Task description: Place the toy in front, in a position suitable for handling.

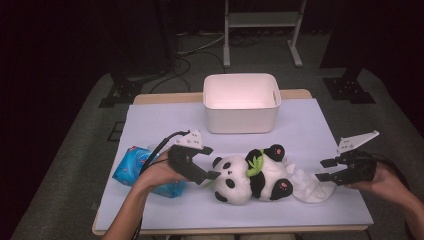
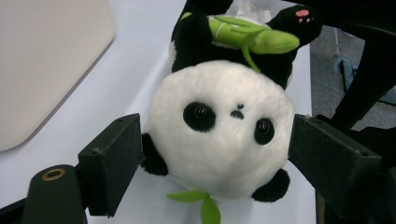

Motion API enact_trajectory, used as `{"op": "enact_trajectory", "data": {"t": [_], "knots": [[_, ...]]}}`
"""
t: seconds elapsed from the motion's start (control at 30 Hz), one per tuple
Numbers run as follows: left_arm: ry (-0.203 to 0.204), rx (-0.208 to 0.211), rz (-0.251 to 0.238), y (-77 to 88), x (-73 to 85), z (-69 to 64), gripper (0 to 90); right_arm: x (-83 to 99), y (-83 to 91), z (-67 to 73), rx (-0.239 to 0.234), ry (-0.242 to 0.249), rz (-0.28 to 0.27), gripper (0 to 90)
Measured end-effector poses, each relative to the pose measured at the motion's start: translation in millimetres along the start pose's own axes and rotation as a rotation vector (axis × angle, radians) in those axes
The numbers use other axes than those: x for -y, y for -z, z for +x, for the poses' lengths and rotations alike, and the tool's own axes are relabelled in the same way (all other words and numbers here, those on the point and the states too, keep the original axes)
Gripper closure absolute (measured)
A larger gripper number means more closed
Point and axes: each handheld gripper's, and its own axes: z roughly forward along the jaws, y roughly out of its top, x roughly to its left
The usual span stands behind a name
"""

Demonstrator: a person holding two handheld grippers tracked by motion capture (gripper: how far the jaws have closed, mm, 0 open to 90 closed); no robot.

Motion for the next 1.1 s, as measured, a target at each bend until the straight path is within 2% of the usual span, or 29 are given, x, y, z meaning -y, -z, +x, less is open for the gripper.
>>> {"op": "enact_trajectory", "data": {"t": [0.3, 0.77, 0.8, 0.9, 1.1], "knots": [[0.029, -0.012, -0.002, 0.2, 12.5, -2.8, 14.4, -33.1, -3.5, -1.9, -0.037, 0.055, -0.013, 37.6], [0.039, -0.044, 0.006, 0.6, 26.6, -6.5, 10.3, -82.2, -11.0, -1.7, -0.056, 0.129, 0.0, 34.3], [0.047, -0.042, 0.004, -0.2, 28.7, -6.5, 9.9, -90.1, -11.1, -0.9, -0.045, 0.154, -0.002, 32.1], [0.049, -0.041, 0.002, -0.8, 30.5, -6.8, 9.9, -98.3, -10.8, -0.4, -0.054, 0.162, -0.002, 32.2], [0.054, -0.044, -0.009, -1.1, 34.3, -7.6, 9.9, -125.1, -11.2, 4.9, -0.059, 0.219, 0.004, 31.8]]}}
